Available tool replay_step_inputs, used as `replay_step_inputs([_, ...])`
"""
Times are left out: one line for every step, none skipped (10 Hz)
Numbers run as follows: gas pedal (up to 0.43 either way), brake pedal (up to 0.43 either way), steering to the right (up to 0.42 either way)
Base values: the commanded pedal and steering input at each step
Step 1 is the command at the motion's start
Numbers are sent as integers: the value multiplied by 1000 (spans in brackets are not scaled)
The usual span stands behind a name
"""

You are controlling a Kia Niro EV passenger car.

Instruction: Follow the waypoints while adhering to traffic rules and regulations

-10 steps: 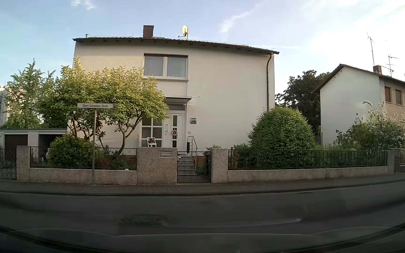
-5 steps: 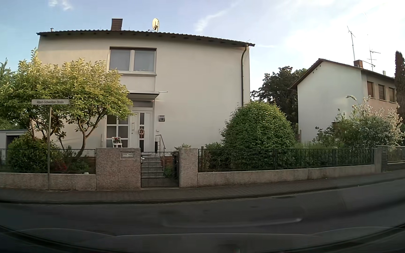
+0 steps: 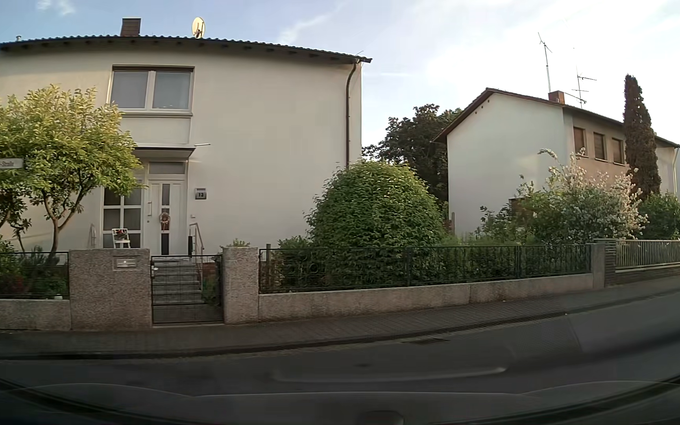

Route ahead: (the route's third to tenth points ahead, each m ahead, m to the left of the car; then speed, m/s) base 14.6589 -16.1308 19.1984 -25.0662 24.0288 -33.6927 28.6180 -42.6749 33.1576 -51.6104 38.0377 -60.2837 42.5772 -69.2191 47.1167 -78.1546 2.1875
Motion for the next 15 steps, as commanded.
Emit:
replay_step_inputs([169,0,558])
replay_step_inputs([169,0,573])
replay_step_inputs([169,0,585])
replay_step_inputs([169,0,590])
replay_step_inputs([169,0,590])
replay_step_inputs([169,0,590])
replay_step_inputs([169,0,590])
replay_step_inputs([169,0,590])
replay_step_inputs([169,0,589])
replay_step_inputs([169,0,587])
replay_step_inputs([169,0,586])
replay_step_inputs([169,0,584])
replay_step_inputs([169,0,579])
replay_step_inputs([169,0,572])
replay_step_inputs([169,0,564])
